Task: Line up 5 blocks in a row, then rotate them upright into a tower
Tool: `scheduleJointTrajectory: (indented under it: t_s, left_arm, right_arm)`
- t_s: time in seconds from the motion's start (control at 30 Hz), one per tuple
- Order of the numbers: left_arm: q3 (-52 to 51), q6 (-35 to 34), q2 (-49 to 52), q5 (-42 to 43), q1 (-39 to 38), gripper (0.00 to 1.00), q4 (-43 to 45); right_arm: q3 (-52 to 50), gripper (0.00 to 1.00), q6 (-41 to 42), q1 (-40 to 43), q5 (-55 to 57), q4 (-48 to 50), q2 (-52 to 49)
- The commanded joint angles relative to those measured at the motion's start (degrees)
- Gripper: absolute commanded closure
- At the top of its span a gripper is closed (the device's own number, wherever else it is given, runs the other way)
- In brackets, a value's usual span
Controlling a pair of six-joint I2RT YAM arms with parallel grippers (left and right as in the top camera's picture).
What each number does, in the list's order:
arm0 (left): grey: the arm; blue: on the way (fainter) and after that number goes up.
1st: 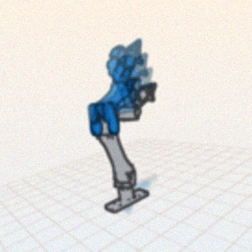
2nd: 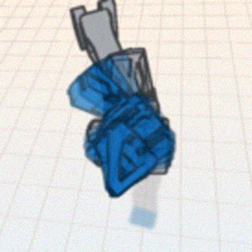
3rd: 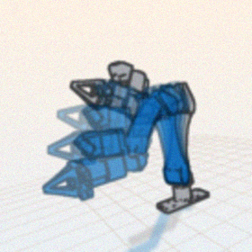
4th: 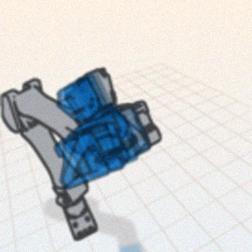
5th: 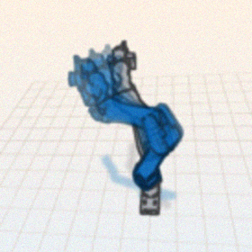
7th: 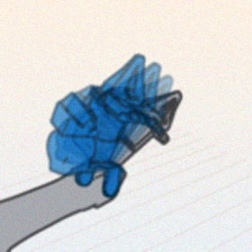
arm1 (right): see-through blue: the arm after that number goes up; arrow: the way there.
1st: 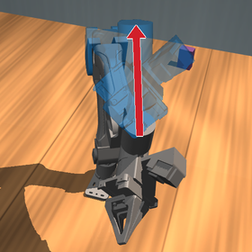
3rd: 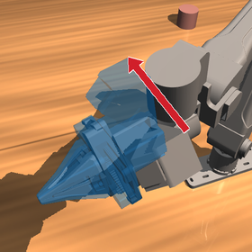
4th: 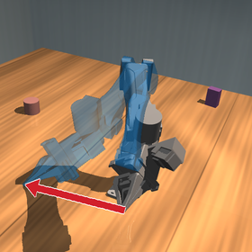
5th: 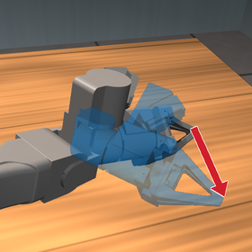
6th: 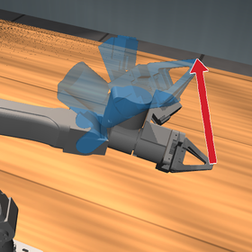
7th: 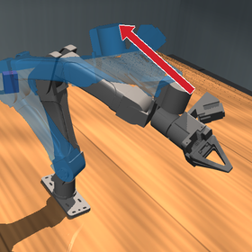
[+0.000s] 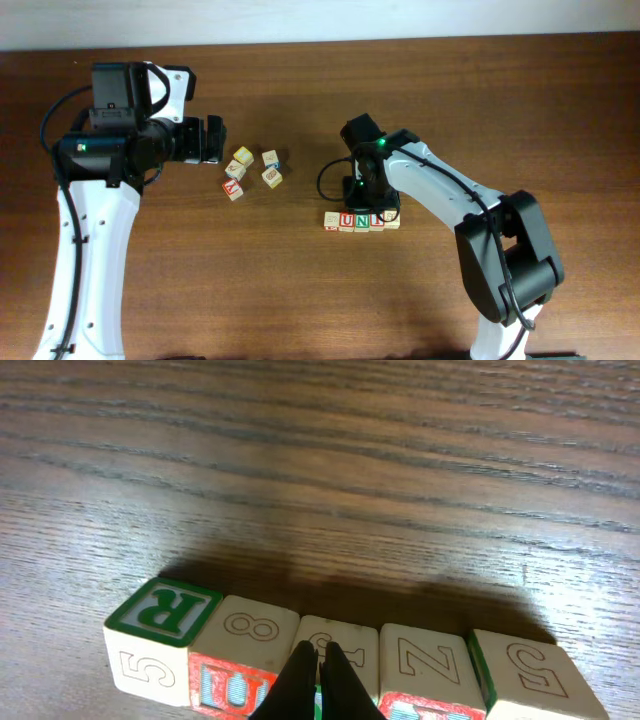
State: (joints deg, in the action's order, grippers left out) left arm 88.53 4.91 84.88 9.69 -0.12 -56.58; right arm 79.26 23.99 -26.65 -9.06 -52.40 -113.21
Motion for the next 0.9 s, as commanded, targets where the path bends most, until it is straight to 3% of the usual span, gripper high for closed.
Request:
scheduleJointTrajectory:
  t_s: [0.0, 0.2, 0.47, 0.87]
  left_arm:
    - [0.98, -0.52, 0.20, 0.83, 0.17, 0.01, -0.11]
    - [0.98, -0.52, 0.20, 0.83, 0.17, 0.01, -0.11]
    - [0.98, -0.55, 0.20, 0.83, 0.17, 0.01, -0.11]
    - [0.98, -0.55, 0.20, 0.83, 0.17, 0.01, -0.11]
  right_arm:
    - [-0.57, 0.94, -0.15, 0.46, -0.66, 0.85, -0.79]
    - [4.76, 0.91, -0.22, 5.27, -0.66, -2.89, -0.68]
    - [-1.01, 0.91, -0.68, 5.25, -0.66, -1.57, -0.79]
    - [-1.27, 0.91, -1.31, 4.81, -0.70, -3.30, -0.79]
